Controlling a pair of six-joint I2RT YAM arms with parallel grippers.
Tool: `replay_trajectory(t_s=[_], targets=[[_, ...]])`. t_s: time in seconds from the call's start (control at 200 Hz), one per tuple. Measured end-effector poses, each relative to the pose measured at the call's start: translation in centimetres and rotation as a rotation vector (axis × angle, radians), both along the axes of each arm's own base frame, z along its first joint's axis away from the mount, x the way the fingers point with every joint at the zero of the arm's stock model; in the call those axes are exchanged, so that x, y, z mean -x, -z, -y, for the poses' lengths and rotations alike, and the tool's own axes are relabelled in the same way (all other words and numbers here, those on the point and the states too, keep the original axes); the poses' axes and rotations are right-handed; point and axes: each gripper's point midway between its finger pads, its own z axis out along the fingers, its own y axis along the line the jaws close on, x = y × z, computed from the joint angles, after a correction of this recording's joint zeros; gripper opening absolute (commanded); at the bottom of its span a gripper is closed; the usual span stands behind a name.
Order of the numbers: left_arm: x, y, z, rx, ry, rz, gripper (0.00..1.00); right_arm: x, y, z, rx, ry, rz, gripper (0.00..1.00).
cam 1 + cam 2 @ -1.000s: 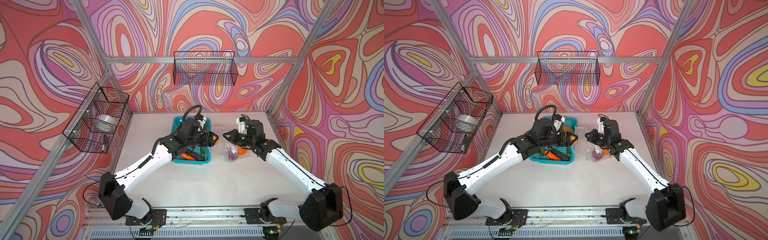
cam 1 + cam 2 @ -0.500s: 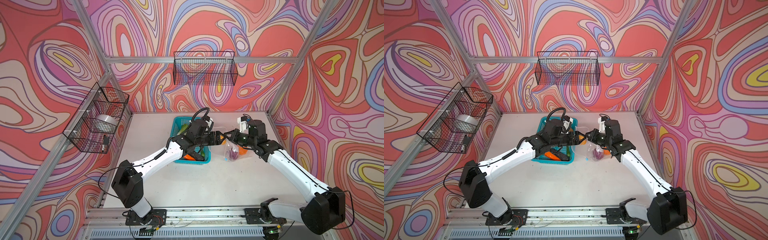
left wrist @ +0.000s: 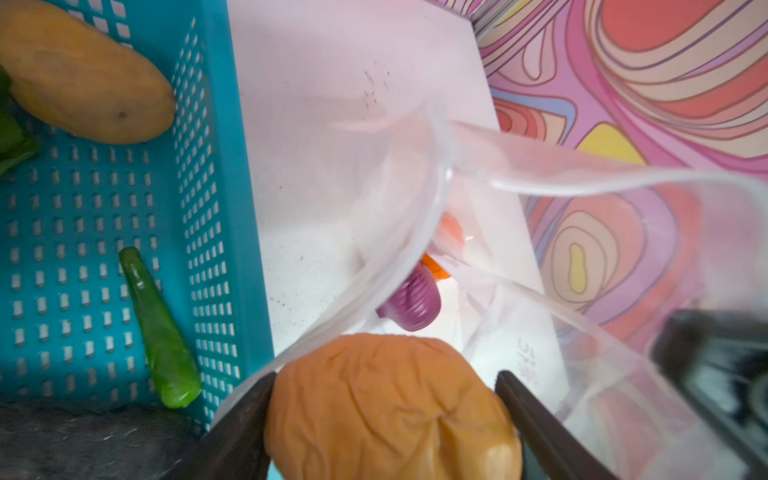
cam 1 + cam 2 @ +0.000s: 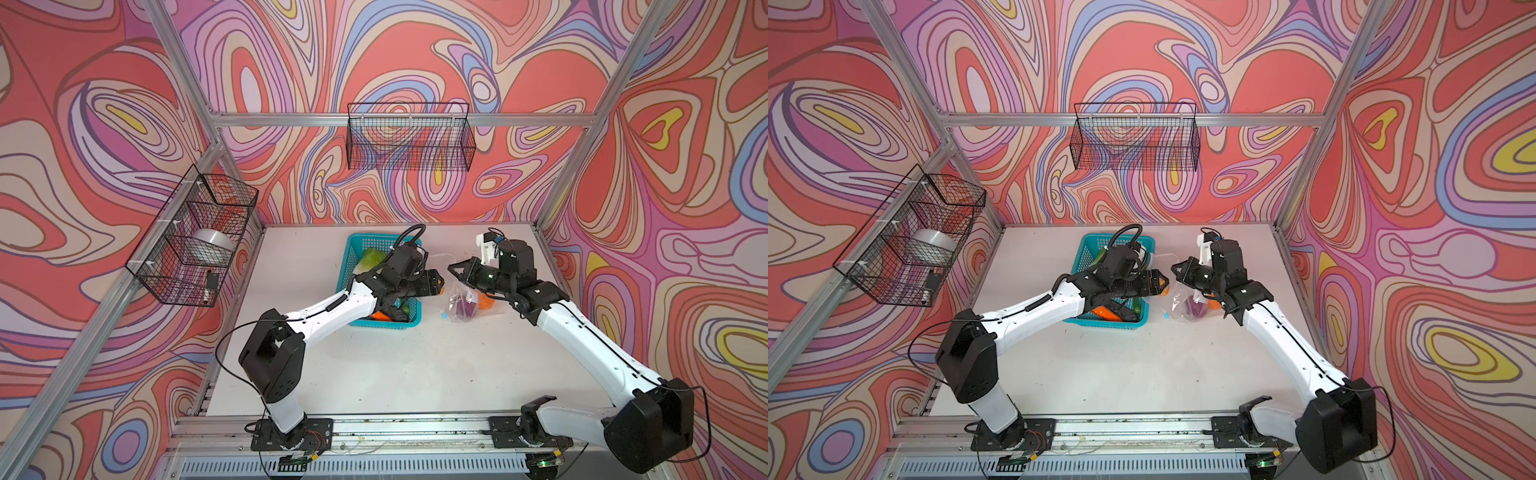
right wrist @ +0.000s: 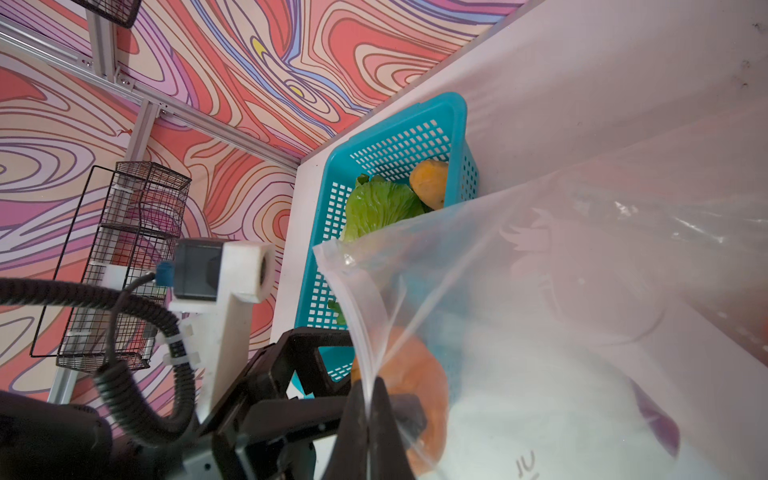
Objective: Place the food in the zip-top bag and seal the zipper
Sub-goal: 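Lift the bread roll and carry it to the bag mouth, then lower the bread roll into the bag and open the left gripper, then move the left gripper back over the basket above the dark eggplant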
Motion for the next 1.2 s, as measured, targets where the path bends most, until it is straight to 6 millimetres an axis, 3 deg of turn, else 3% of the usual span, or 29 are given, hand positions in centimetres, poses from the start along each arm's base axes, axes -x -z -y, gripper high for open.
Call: replay_trajectory(t_s=[0.16, 0.325, 0.606, 0.811, 1.021, 1.102, 1.202], targets=[[-0.3, 0.3, 0.7, -0.043, 0.016, -0.017, 0.8, 0.0, 0.0, 0.0, 0.0, 0.0, -0.001, 0.0], [0.0, 0.9, 0.5, -0.073, 0.024, -0.038, 1.0, 0.0, 0.0, 0.0, 0.0, -0.001, -0.001, 0.0], [0.2, 0.9, 0.3, -0.082, 0.024, -0.046, 1.0, 0.0, 0.0, 0.0, 0.0, -0.001, -0.001, 0.0], [0.5, -2.0, -0.3, -0.047, 0.012, -0.001, 1.0, 0.0, 0.1, 0.0, 0.001, 0.0, -0.001, 0.0], [1.4, -6.5, -3.7, -0.024, -0.061, 0.117, 1.0, 0.1, 0.5, 0.0, 0.005, 0.0, -0.01, 0.0], [1.7, -6.9, -5.6, -0.039, -0.105, 0.146, 1.0, 0.1, 0.7, 0.1, 0.007, 0.0, -0.013, 0.0], [1.1, -6.0, -8.2, -0.073, -0.169, 0.146, 1.0, 0.1, 0.8, 0.1, 0.01, -0.001, -0.012, 0.0]])
